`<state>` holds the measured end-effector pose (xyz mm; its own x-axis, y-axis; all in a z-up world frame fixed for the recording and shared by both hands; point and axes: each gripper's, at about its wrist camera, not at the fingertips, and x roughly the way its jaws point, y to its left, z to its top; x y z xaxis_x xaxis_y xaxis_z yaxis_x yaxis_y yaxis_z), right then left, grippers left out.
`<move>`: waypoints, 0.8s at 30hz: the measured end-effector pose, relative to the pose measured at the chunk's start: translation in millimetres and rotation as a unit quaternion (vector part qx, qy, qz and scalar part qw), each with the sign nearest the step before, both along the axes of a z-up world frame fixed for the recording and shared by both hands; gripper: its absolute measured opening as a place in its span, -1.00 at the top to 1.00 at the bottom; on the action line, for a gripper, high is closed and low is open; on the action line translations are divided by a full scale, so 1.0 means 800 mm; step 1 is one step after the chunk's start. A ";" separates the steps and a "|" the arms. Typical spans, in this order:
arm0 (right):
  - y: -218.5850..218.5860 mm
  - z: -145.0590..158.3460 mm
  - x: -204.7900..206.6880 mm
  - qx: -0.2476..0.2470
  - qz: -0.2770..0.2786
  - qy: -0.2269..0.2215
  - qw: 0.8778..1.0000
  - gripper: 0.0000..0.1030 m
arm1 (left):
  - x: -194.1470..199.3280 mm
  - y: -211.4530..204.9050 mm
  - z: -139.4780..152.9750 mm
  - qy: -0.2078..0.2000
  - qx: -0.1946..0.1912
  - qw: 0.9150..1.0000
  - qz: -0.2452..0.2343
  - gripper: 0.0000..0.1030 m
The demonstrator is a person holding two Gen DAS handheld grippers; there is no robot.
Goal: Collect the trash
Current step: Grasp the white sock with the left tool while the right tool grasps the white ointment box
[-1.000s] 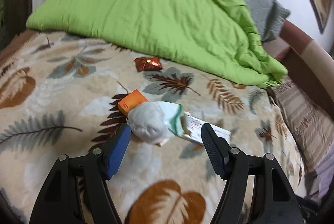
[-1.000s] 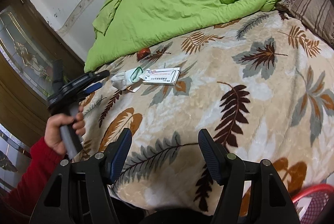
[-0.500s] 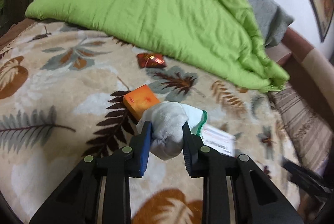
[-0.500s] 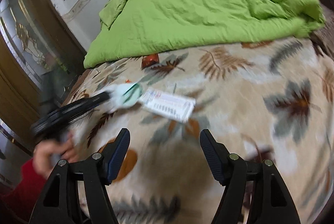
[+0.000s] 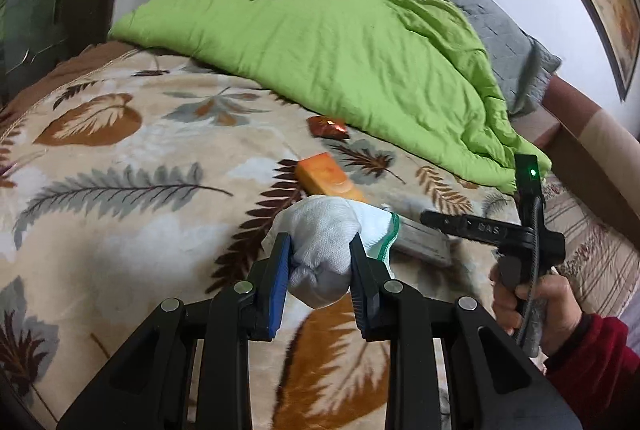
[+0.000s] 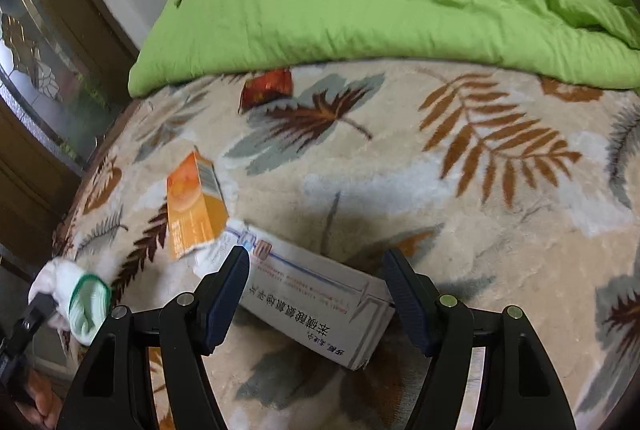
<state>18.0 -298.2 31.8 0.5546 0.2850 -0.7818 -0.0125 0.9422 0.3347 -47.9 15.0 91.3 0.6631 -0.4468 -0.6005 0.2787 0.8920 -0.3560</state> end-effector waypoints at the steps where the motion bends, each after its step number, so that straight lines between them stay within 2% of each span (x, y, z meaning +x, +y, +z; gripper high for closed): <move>1: 0.001 -0.003 -0.001 0.007 0.006 0.006 1.000 -0.43 | 0.001 0.001 -0.002 -0.001 0.007 1.000 0.004 0.49; 4: 0.017 -0.006 -0.021 0.025 0.045 0.022 0.998 -0.44 | 0.006 0.002 -0.009 0.006 0.007 1.000 0.001 0.49; 7: 0.043 -0.009 -0.042 0.009 0.074 0.030 0.997 -0.43 | 0.007 0.000 -0.014 0.009 0.008 1.000 -0.001 0.49; 9: 0.056 -0.010 -0.048 -0.031 0.062 0.027 0.997 -0.43 | 0.006 -0.001 -0.016 0.009 0.009 1.000 0.000 0.49; 15: 0.078 -0.022 -0.041 -0.081 0.049 0.022 0.995 -0.42 | 0.003 -0.010 -0.020 0.001 0.030 1.000 -0.007 0.49; 17: 0.083 -0.022 -0.046 -0.108 0.047 0.021 0.993 -0.13 | 0.001 -0.013 -0.020 -0.003 0.039 0.999 -0.008 0.49; 24: 0.086 -0.005 -0.097 -0.088 -0.010 0.005 0.996 -0.11 | -0.010 -0.023 -0.015 -0.024 0.053 0.998 -0.009 0.49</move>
